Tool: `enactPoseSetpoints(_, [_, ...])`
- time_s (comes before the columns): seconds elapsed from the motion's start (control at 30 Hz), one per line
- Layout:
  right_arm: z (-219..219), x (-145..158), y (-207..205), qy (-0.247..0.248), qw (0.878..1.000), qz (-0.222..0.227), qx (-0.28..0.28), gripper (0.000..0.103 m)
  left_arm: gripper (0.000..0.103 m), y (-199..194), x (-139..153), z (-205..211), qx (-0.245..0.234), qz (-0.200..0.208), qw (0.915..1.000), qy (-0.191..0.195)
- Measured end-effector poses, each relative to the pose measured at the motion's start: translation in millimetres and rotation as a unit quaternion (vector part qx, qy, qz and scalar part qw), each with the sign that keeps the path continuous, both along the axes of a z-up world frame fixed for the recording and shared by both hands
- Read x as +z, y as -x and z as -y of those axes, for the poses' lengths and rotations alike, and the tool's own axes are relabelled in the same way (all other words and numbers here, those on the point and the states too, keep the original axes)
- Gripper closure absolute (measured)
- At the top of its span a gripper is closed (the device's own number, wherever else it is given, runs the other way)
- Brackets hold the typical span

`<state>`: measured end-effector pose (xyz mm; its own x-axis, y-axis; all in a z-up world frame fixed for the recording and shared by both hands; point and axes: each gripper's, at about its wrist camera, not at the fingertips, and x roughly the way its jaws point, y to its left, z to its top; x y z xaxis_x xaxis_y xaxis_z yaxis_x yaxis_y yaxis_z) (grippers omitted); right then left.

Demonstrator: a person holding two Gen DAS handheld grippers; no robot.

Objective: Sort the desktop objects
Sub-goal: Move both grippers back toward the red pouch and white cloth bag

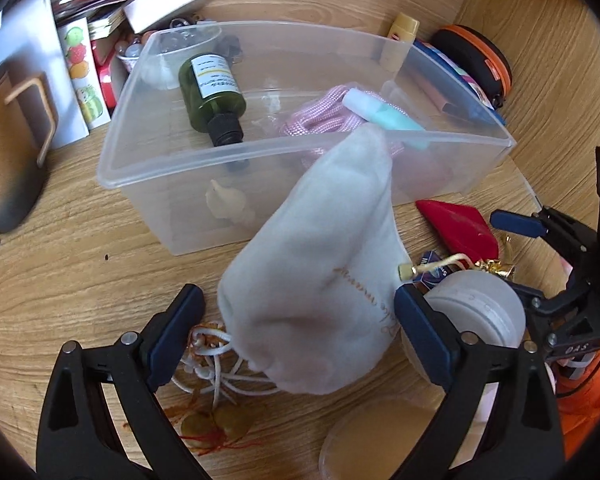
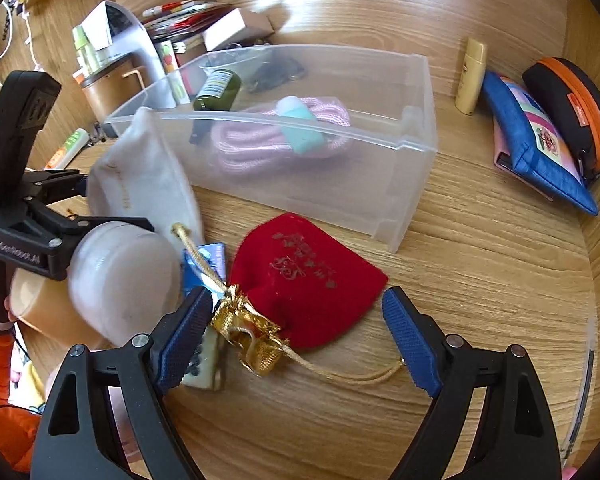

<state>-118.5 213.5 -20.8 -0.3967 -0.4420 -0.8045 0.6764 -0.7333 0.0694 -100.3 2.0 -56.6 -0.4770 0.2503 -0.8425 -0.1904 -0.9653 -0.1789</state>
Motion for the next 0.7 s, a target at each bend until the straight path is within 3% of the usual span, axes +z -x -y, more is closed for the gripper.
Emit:
enactPoseSetpoints(0.13, [-2.6, -4.7, 5.6, -0.016, 1.0, -0.006, -0.006, 0.021, 0.006, 0.1, -3.6, -4.9, -0.007, -0.011, 0.9998, 0.014])
enactPoseSetpoints(0.23, [-6.4, -4.9, 8.3, -0.004, 1.0, 0.001, -0.004, 0.034, 0.006, 0.6, -4.7, -5.2, -0.005, -0.019, 0.9997, 0.014])
enactPoseSetpoints(0.43, [-9.6, -4.3, 7.7, 0.002, 1.0, 0.001, 0.01, 0.044, 0.006, -3.7, -2.9, -2.9, 0.003, -0.038, 0.9991, 0.02])
enactPoseSetpoints(0.5, [-11.1, -3.4, 6.8, 0.006, 1.0, 0.004, 0.015, 0.054, 0.015, -4.9, -1.7, -4.2, 0.001, -0.044, 0.9988, 0.024])
enactPoseSetpoints(0.57, [-11.6, -3.3, 7.2, 0.01, 1.0, 0.005, 0.018, 0.056, 0.024, -5.5, -1.8, -5.0, -0.012, -0.041, 0.999, 0.016])
enactPoseSetpoints(0.7, [-13.0, -2.1, 6.7, 0.017, 1.0, 0.006, 0.023, 0.069, 0.031, -6.5, -0.5, -6.4, -0.023, -0.041, 0.9987, 0.019])
